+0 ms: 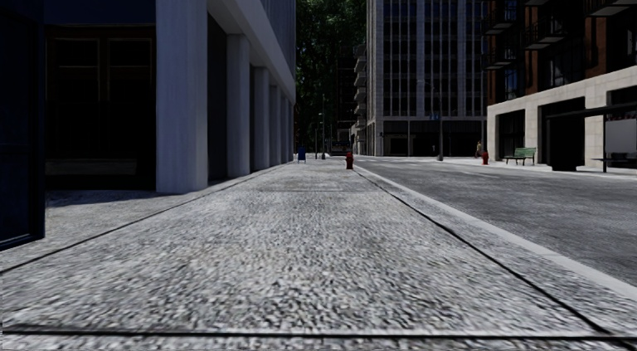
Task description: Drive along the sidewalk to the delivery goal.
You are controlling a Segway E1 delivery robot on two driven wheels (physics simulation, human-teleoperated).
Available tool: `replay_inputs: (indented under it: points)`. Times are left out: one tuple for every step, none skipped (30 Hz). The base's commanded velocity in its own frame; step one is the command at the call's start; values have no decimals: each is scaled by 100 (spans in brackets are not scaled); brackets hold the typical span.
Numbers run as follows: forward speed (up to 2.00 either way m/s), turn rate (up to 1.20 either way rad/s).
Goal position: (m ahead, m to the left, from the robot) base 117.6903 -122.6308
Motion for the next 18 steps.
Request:
replay_inputs:
  points:
    - [200, 0]
    - [200, 0]
    - [200, 0]
    - [200, 0]
    - [200, 0]
    - [200, 0]
    - [200, 0]
    - [200, 0]
    - [200, 0]
    - [200, 0]
    - [200, 0]
    - [200, 0]
    - [200, 0]
    - [200, 0]
    - [200, 0]
    - [200, 0]
    - [200, 0]
    - [200, 0]
